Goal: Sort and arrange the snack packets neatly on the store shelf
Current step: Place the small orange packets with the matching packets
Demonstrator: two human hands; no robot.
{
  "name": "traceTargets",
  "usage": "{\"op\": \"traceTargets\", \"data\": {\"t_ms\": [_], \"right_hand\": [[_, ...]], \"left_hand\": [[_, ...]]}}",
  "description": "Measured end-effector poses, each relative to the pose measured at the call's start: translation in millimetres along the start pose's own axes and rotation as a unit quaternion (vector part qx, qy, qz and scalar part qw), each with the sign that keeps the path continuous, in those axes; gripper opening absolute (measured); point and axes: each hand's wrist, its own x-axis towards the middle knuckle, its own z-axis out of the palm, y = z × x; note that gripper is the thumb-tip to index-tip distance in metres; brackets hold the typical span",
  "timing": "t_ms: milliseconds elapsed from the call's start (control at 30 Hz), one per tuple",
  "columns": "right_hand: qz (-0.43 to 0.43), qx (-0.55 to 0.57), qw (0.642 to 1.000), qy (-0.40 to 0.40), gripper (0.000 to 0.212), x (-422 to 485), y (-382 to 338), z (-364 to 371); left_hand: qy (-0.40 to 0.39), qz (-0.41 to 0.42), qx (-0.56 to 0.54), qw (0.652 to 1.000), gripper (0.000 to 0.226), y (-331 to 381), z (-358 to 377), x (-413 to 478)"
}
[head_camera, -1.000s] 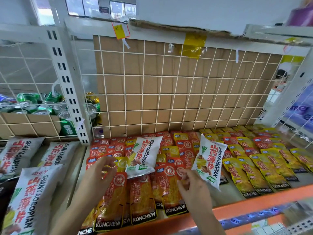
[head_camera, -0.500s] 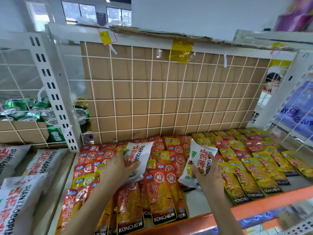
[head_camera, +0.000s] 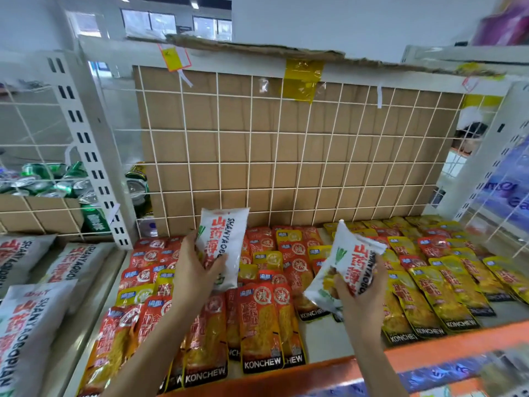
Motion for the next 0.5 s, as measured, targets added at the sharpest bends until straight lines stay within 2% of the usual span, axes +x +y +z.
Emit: {"op": "traceTargets", "data": {"t_ms": [133, 233, 333, 500], "right_hand": [[-0.005, 0.071, 0.997, -0.002, 0.076, 4, -13, -16], [-0.01, 0.097, 0.994, -0.04, 0.072, 2, -24, -21], [0.0, 0.084, 0.991, -0.103, 0.071, -5, -29, -13], [-0.032, 0.033, 0.979, -0.201, 0.076, -32, -53, 19]], "left_hand": [[0.036, 0.019, -0.08, 0.996, 0.051, 11, -9, -1], [0.045, 0.028, -0.102, 0.993, 0.046, 20, -25, -6], [0.041, 0.034, -0.082, 0.995, 0.048, 18, -49, -18], [0.037, 0.02, -0.015, 0.999, 0.057, 0, -106, -45]]}}
